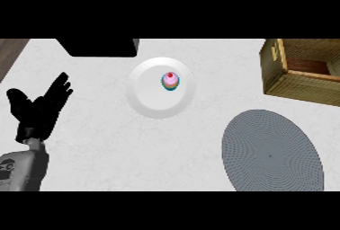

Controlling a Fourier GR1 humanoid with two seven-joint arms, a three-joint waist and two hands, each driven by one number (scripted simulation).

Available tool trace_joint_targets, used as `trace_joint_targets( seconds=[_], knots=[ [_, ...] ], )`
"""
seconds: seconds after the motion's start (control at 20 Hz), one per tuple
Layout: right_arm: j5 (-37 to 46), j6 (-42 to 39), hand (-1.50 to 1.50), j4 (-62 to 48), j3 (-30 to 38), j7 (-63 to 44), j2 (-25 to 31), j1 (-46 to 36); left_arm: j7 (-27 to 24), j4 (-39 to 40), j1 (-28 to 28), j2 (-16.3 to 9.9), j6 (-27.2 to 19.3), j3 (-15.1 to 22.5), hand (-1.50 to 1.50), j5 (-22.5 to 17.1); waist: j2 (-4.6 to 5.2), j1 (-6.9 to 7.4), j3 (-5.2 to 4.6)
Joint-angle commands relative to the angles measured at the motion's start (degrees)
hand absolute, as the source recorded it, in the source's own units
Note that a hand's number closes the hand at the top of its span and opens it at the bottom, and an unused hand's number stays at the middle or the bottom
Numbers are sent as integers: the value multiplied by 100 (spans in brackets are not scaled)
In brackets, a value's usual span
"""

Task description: Pick the pear from the placemat and place it in the basket

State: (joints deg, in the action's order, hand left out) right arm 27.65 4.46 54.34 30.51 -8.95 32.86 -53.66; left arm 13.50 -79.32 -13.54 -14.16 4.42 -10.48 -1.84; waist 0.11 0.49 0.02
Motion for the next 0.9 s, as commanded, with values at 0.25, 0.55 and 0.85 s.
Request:
trace_joint_targets(
  seconds=[0.25, 0.55, 0.85],
  knots=[
    [-1314, -405, -150, -800, 1508, 1, 1183, -6, 109, -40, -54, 33, -56, 9, 0, 16, 7, -52, 5],
    [-1930, -2018, -150, -1645, 2095, 565, 2431, 953, -153, -7, 183, -85, 106, -105, 0, -41, 23, -99, 11],
    [-2119, -3242, -150, -2648, 2301, 1449, 3260, 1727, -39, -42, 74, -42, 23, -122, 0, -51, 35, -72, 17]
  ],
)
